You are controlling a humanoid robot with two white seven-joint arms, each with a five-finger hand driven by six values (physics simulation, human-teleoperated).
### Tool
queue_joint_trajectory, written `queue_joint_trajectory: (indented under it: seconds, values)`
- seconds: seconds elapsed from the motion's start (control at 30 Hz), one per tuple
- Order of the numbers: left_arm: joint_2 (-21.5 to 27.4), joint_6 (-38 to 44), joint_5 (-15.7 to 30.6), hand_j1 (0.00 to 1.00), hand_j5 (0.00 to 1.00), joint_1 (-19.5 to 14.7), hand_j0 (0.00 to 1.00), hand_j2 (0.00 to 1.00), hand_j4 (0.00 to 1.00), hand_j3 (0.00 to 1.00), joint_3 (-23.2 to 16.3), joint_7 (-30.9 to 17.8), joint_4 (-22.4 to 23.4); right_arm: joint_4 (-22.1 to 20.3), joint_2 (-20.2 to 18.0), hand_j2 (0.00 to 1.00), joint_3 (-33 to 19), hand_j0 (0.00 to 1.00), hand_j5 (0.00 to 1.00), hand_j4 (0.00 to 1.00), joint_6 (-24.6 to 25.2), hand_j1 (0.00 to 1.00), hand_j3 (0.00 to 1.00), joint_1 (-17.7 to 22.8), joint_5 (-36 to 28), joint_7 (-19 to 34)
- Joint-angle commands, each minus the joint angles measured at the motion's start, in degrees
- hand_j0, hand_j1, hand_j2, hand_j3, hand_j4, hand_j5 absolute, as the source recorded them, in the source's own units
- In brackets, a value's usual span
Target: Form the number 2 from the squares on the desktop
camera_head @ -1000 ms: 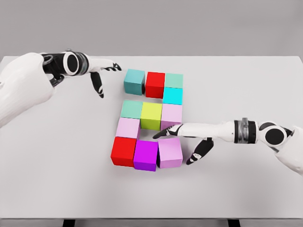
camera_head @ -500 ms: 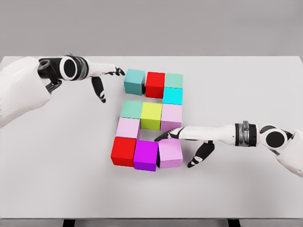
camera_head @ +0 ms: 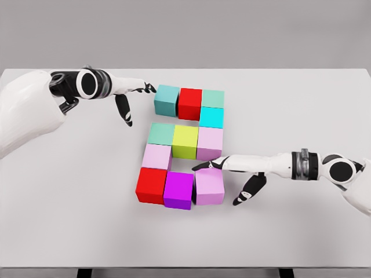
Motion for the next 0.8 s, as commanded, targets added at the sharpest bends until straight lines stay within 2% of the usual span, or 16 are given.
queue_joint_trajectory:
  seconds: [0.0,0.3,0.43,0.5,0.57,0.63,0.7,0.77]
  values:
    - [0.0,-0.1,-0.1,1.00,1.00,0.0,1.00,1.00,1.00,1.00,0.0,0.0,0.0,-0.1,-0.1,1.00,0.1,1.00,1.00,1.00,0.1,1.00,1.00,0.0,-0.3,0.0]
    - [-0.3,0.0,-0.1,1.00,1.00,0.0,1.00,1.00,1.00,1.00,0.0,0.0,0.1,-0.5,-0.9,1.00,-0.1,1.00,1.00,1.00,0.1,1.00,1.00,0.5,-0.3,0.0]
    - [1.5,-0.3,1.0,1.00,1.00,0.0,1.00,1.00,1.00,1.00,0.1,0.0,0.0,-0.9,-0.9,1.00,-0.3,1.00,1.00,1.00,0.1,1.00,1.00,0.5,-0.3,0.0]
    - [4.3,-4.5,4.9,1.00,1.00,-0.1,1.00,1.00,1.00,1.00,0.3,0.0,-0.3,-1.2,-0.9,1.00,-0.3,1.00,1.00,1.00,0.1,1.00,1.00,0.5,-0.2,0.0]
    - [9.1,-11.6,8.6,1.00,1.00,-0.4,1.00,1.00,1.00,1.00,0.6,0.0,-1.9,-1.5,-1.0,1.00,-0.2,1.00,1.00,1.00,0.1,1.00,1.00,0.5,-0.3,0.0]
    - [13.1,-15.9,9.0,1.00,1.00,-0.6,1.00,1.00,1.00,1.00,2.0,0.0,-3.2,-1.9,-1.0,1.00,0.0,1.00,1.00,1.00,0.1,1.00,1.00,0.5,-0.2,0.0]
    - [14.1,-18.7,9.0,1.00,1.00,-0.8,1.00,1.00,1.00,1.00,2.1,0.0,-3.6,-2.4,-1.3,1.00,-0.1,1.00,1.00,1.00,0.1,1.00,1.00,0.6,-0.2,0.0]
    - [15.0,-26.3,9.0,1.00,1.00,-0.8,1.00,1.00,1.00,1.00,3.0,0.0,-3.6,-2.4,-1.6,1.00,-0.2,1.00,1.00,1.00,0.1,1.00,1.00,0.6,-0.2,0.0]
